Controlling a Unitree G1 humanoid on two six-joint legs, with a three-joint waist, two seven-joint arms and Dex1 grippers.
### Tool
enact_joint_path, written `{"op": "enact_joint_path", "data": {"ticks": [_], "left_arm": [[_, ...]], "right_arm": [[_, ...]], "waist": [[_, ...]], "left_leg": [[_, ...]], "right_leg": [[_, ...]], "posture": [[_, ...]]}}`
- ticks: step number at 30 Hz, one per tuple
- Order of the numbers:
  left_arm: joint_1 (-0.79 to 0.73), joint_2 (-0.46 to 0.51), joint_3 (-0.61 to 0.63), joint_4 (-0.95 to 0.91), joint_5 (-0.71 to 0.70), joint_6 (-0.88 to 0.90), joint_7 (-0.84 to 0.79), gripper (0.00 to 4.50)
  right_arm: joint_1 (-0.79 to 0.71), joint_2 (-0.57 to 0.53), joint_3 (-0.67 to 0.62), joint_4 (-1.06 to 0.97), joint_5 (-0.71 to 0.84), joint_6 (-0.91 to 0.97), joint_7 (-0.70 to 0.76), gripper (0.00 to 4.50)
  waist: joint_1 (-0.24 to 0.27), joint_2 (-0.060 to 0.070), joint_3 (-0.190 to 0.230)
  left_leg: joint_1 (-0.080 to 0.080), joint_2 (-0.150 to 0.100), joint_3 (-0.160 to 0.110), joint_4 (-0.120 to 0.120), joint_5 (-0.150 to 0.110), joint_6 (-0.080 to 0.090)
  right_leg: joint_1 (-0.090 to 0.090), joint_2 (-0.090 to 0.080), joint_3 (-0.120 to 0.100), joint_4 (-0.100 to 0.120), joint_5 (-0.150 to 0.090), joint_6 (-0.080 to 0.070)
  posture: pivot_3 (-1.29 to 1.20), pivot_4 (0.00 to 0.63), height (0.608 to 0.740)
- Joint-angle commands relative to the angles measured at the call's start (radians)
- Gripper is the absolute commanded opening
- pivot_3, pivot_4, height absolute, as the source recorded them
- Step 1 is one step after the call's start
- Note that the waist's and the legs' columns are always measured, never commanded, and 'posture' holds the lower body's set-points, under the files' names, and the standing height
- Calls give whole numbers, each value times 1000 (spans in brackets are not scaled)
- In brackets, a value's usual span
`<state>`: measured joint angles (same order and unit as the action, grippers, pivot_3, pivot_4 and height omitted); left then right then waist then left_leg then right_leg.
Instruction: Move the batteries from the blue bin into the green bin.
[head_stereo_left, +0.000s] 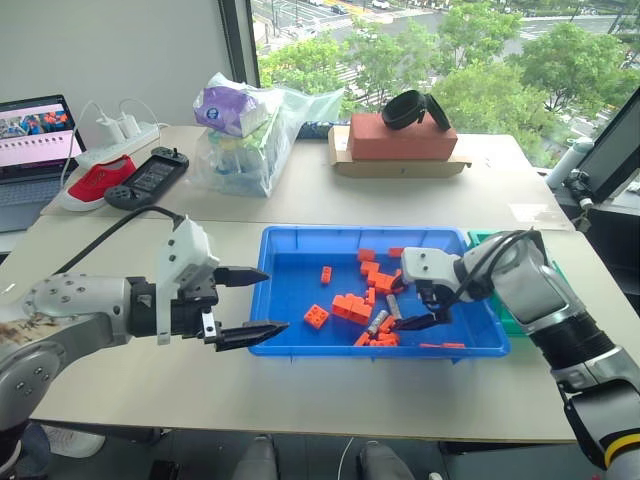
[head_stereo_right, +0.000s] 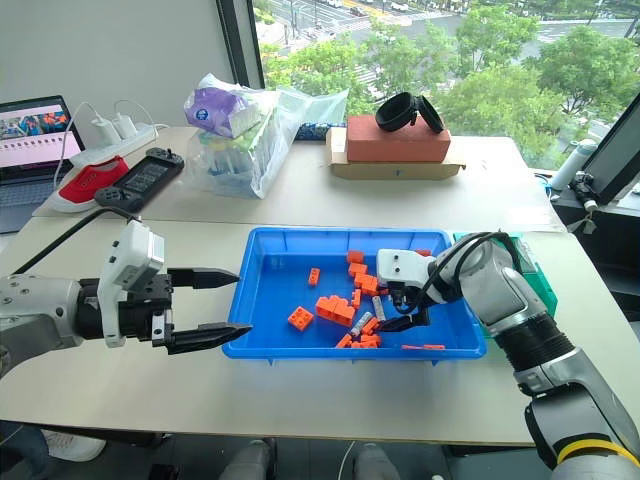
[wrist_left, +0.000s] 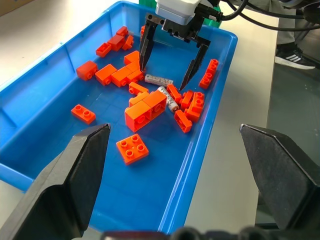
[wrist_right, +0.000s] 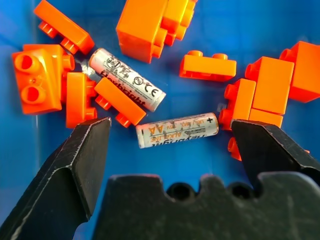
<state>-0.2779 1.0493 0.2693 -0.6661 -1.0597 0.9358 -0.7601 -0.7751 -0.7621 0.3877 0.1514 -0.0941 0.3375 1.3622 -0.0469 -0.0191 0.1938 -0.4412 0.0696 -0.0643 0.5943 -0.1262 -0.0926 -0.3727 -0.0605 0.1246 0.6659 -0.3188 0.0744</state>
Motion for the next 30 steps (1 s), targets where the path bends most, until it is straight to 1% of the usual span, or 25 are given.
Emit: {"op": "enact_joint_path", "data": {"ticks": [1, 12, 21, 22, 23, 24, 26, 27, 30], "left_arm": [[-1, 14, 35, -20, 9, -20, 0, 4500], [16, 18, 50, -30, 10, -18, 9, 4500], [-4, 16, 30, -30, 30, -24, 7, 4500], [-6, 16, 29, -30, 31, -24, 7, 4500], [-9, 16, 28, -29, 32, -23, 7, 4500], [-9, 16, 28, -30, 32, -23, 6, 4500], [-11, 15, 28, -31, 32, -21, 4, 4500], [-11, 15, 27, -31, 32, -21, 3, 4500], [-17, 14, 23, -28, 33, -21, 0, 4500]], "right_arm": [[-18, 18, 13, 39, -15, -37, -5, 4451], [24, -5, 11, -14, -13, -16, 44, 4451], [24, 3, 12, -4, -17, -16, 29, 4451], [23, 4, 13, -3, -18, -17, 27, 3944], [22, 3, 11, -6, -16, -15, 27, 3838], [23, 1, 8, -10, -14, -11, 28, 3413], [22, -1, 3, -14, -12, -8, 25, 2753], [21, -5, -1, -17, -12, -9, 24, 2539], [13, -20, -25, -31, 3, -5, 27, 2534]], "waist": [[0, 0, 0], [0, 0, 0], [1, 0, 0], [1, 0, 0], [0, 0, 0], [0, 0, 0], [0, 0, 0], [0, 0, 0], [1, 0, 0]], "left_leg": [[0, 0, 0, 0, 0, 0], [0, 0, 0, 0, 0, 0], [0, 0, 0, 0, 0, 0], [0, 0, 0, 0, 0, 0], [0, 0, 0, 0, 0, 0], [0, 0, 0, 0, 0, 0], [0, 0, 0, 0, 0, 0], [0, 0, 0, 0, 0, 0], [0, 0, 0, 0, 0, 0]], "right_leg": [[0, 0, 0, 0, 0, 0], [0, 0, 0, 0, 0, 0], [0, 0, 0, 0, 0, 0], [0, 0, 0, 0, 0, 0], [0, 0, 0, 0, 0, 0], [0, 0, 0, 0, 0, 0], [0, 0, 0, 0, 0, 0], [0, 0, 0, 0, 0, 0], [0, 0, 0, 0, 0, 0]], "posture": [[0, 150, 740], [0, 150, 740], [0, 150, 740], [0, 150, 740], [0, 150, 740], [0, 150, 740], [0, 150, 740], [0, 150, 740], [0, 150, 740]]}}
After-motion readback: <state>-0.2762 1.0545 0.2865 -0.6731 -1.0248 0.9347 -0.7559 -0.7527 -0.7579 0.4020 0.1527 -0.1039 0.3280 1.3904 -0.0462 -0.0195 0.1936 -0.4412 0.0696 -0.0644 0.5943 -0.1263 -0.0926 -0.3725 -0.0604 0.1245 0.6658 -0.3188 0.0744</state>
